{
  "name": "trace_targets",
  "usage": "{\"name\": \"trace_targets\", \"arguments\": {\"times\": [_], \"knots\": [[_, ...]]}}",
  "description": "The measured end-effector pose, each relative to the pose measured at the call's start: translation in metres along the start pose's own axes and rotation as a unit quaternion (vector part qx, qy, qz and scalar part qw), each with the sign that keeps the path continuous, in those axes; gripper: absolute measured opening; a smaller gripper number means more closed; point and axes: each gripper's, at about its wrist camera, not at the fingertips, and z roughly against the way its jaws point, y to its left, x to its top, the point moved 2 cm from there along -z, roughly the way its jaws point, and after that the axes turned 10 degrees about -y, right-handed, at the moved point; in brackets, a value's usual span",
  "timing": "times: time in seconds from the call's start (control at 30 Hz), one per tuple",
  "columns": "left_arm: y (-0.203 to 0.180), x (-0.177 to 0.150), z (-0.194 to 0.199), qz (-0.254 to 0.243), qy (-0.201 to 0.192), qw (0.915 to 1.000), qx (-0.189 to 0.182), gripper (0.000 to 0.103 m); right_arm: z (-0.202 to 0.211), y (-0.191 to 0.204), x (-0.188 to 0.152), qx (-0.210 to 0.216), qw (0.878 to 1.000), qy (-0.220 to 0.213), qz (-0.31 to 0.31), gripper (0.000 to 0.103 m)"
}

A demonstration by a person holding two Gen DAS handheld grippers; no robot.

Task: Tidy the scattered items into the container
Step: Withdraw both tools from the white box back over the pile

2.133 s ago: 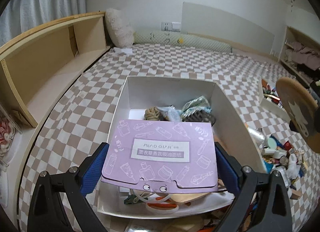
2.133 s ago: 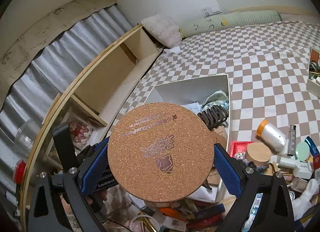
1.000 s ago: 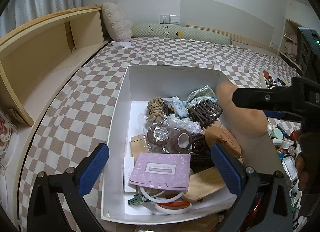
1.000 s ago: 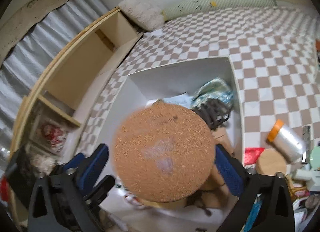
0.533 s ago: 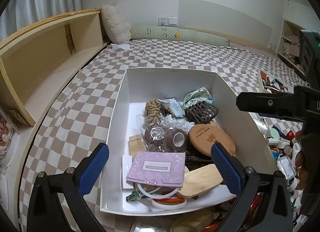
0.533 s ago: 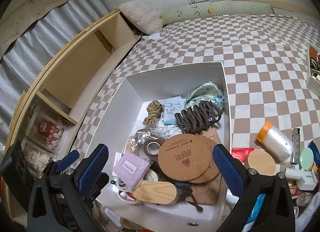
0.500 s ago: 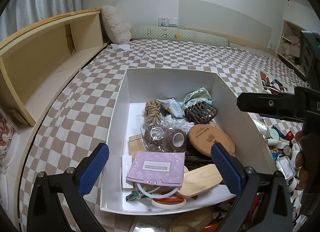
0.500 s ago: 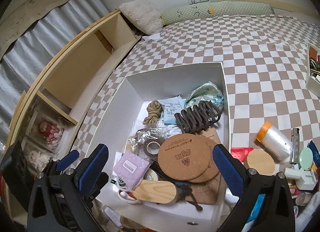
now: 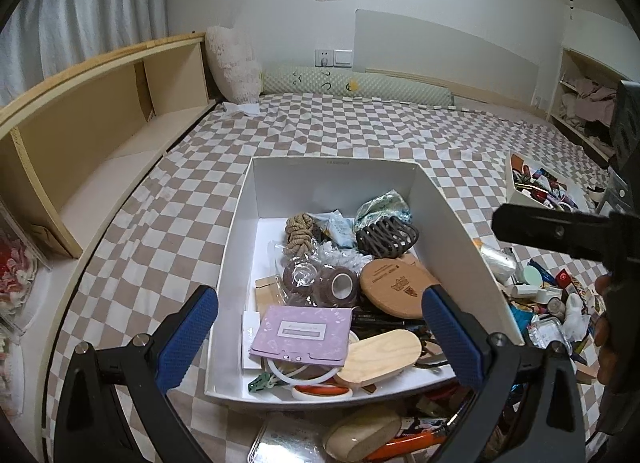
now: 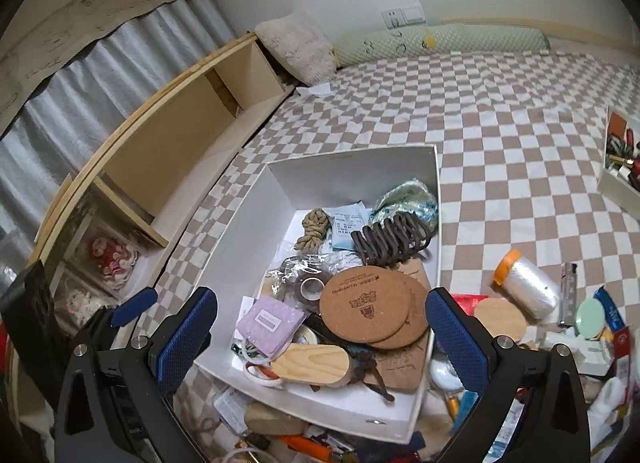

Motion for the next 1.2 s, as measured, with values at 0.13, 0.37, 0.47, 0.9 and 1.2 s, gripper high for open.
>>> {"name": "trace_targets", "arguments": {"times": [0.13,0.37,0.47,0.9,1.2], "knots": [[-0.007,0.002,0.013,-0.001,-0.008,1.0000,-0.004,0.103,0.019,0.000,0.000,-0.008,1.000,-0.016,0.018,0.103],[-0.018,0.004,0.034,0.003,-0.017,0.9998,-0.008,0.103,0.048,0.000,-0.001,-0.027,0.998,-0.038,0.051,0.103],[-0.023,0.005,0.043,0.005,-0.022,0.9997,-0.007,0.103,0.061,0.000,-0.003,-0.032,0.997,-0.046,0.062,0.103],[-0.043,0.003,0.079,0.020,-0.037,0.9991,-0.006,0.103,0.107,-0.005,-0.020,-0.038,0.994,-0.063,0.078,0.103],[-0.056,-0.002,0.097,0.022,-0.042,0.9988,-0.012,0.103,0.139,-0.015,-0.027,-0.040,0.993,-0.083,0.071,0.103]]}}
